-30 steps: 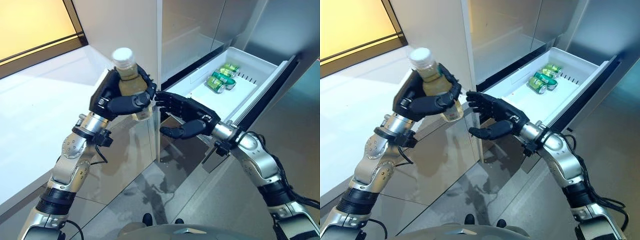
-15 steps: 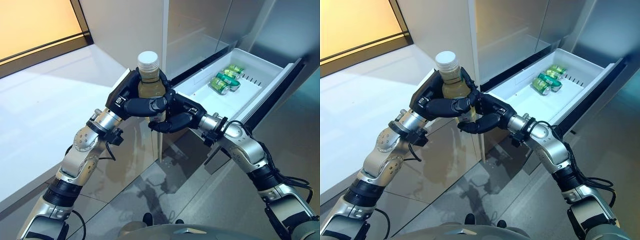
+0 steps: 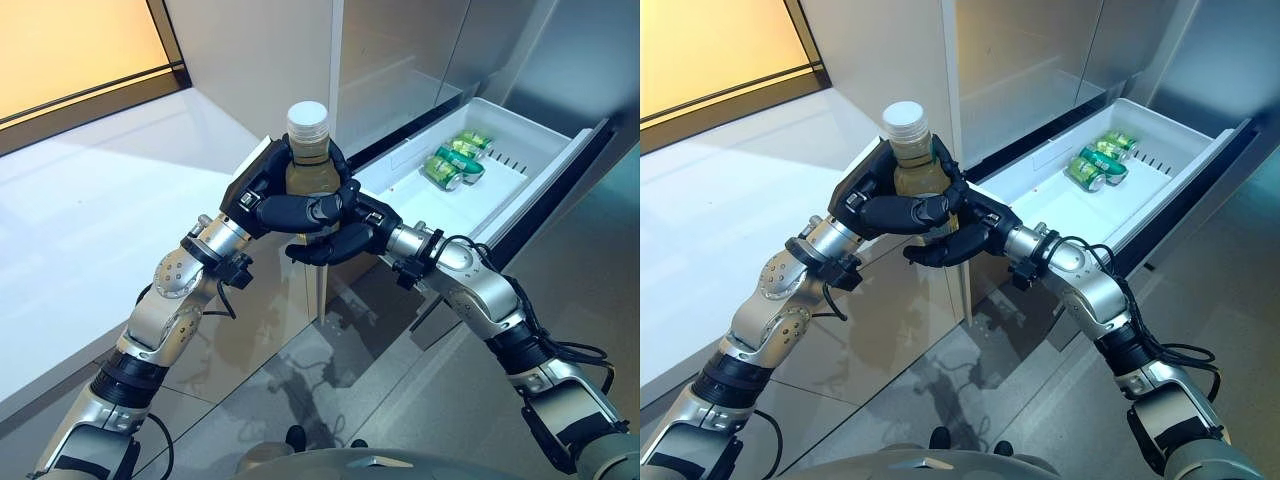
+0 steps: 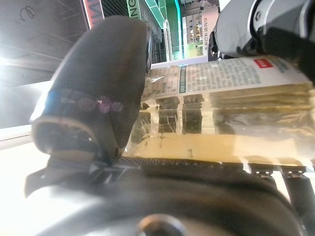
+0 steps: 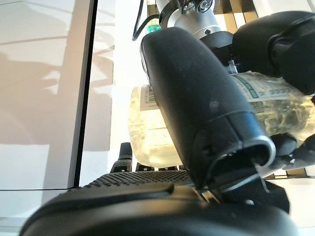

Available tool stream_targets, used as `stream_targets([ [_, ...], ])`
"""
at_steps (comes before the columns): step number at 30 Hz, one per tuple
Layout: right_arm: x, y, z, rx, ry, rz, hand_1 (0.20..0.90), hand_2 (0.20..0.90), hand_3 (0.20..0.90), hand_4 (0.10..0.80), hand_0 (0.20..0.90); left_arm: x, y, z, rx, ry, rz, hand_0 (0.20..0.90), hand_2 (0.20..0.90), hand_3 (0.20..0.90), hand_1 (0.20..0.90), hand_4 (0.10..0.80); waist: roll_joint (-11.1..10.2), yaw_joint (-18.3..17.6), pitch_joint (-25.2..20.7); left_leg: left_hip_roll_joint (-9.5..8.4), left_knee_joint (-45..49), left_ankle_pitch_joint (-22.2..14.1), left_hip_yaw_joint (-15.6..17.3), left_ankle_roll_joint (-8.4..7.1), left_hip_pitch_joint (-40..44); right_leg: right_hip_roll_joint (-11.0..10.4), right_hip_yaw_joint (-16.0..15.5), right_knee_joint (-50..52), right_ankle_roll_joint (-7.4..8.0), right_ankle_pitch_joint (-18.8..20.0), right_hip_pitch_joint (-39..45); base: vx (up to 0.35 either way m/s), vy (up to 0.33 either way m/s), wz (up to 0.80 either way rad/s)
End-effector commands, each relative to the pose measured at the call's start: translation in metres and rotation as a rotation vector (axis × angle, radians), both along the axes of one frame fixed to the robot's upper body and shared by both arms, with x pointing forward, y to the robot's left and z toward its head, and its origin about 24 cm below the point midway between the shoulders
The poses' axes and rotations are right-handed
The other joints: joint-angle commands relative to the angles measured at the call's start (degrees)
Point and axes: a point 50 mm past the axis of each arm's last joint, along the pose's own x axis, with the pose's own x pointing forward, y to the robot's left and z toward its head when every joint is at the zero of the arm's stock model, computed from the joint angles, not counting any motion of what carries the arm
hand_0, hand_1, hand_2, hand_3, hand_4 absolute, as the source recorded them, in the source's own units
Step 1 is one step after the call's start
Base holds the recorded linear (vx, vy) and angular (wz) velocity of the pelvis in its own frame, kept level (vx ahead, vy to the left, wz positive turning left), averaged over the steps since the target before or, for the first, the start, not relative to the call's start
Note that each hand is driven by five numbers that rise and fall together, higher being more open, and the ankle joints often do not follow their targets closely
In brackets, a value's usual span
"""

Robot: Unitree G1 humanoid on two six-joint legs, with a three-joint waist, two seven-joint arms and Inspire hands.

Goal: Put drinks into fridge and close the fridge

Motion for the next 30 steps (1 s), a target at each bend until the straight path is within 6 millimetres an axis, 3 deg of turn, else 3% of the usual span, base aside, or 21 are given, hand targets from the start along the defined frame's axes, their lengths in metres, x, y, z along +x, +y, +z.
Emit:
stream_targets([
  [1,0.007,0.030,0.066,0.163,-0.206,0.099,0.900,0.900,0.900,0.800,0.900,-0.008,-0.030,0.067,-0.162,-0.275,-0.214,0.300,0.300,0.200,0.300,0.100,-0.27,0.12,-6.99,-0.70,0.05,-6.17,-1.94,-0.85,0.78,-2.07,1.23,0.24,5.17,0.01,-0.76,0.000,0.000,0.00],
  [7,0.006,0.034,0.067,0.166,-0.208,0.114,0.900,0.900,0.900,0.800,0.900,-0.009,-0.035,0.065,-0.151,-0.248,-0.242,0.300,0.300,0.200,0.300,0.100,-0.23,0.20,-6.92,-0.71,0.05,-6.12,-1.94,-0.80,0.87,-2.07,1.20,0.24,5.17,0.07,-0.68,0.000,0.000,0.00],
  [9,0.006,0.035,0.067,0.166,-0.211,0.115,0.794,0.794,0.776,0.676,0.794,-0.008,-0.035,0.064,-0.150,-0.243,-0.247,0.300,0.300,0.200,0.300,0.100,-0.22,0.21,-6.90,-0.72,0.05,-6.12,-1.93,-0.79,0.88,-2.08,1.18,0.24,5.17,0.09,-0.69,0.000,0.000,0.00],
  [11,0.005,0.036,0.068,0.169,-0.210,0.121,0.446,0.446,0.370,0.270,0.446,-0.008,-0.036,0.063,-0.148,-0.236,-0.253,0.300,0.300,0.200,0.300,0.100,-0.21,0.22,-6.90,-0.66,0.05,-6.13,-1.89,-0.77,0.94,-2.09,1.14,0.26,5.14,0.09,-0.67,0.000,0.000,0.00],
  [12,0.005,0.037,0.070,0.174,-0.210,0.122,0.300,0.300,0.200,0.100,0.300,-0.008,-0.037,0.062,-0.147,-0.231,-0.260,0.300,0.300,0.200,0.300,0.100,-0.20,0.23,-6.88,-0.66,0.05,-6.12,-1.87,-0.76,0.95,-2.06,1.17,0.25,5.10,0.09,-0.63,0.000,0.000,0.00],
  [27,0.006,0.039,0.076,0.199,-0.225,0.112,0.300,0.300,0.200,0.100,0.300,-0.007,-0.039,0.059,-0.129,-0.207,-0.272,0.300,0.300,0.200,0.300,0.100,-0.08,0.35,-6.84,-0.62,0.05,-6.07,-1.84,-0.72,0.98,-2.04,1.05,0.25,5.05,0.15,-0.60,0.000,0.000,0.00],
  [29,0.006,0.037,0.078,0.204,-0.231,0.102,0.300,0.300,0.200,0.100,0.300,-0.008,-0.038,0.059,-0.116,-0.207,-0.270,0.900,0.900,0.900,0.900,0.800,-0.08,0.43,-6.89,-0.64,0.05,-6.06,-1.86,-0.70,0.94,-2.05,1.00,0.24,5.05,0.08,-0.58,0.000,0.000,0.00],
  [30,0.007,0.036,0.079,0.205,-0.234,0.100,0.300,0.300,0.200,0.100,0.300,-0.007,-0.038,0.059,-0.116,-0.209,-0.267,0.900,0.900,0.900,0.900,0.800,-0.09,0.43,-6.88,-0.64,0.05,-6.05,-1.86,-0.70,0.93,-2.05,0.99,0.25,5.05,0.08,-0.57,0.000,0.000,0.00],
])
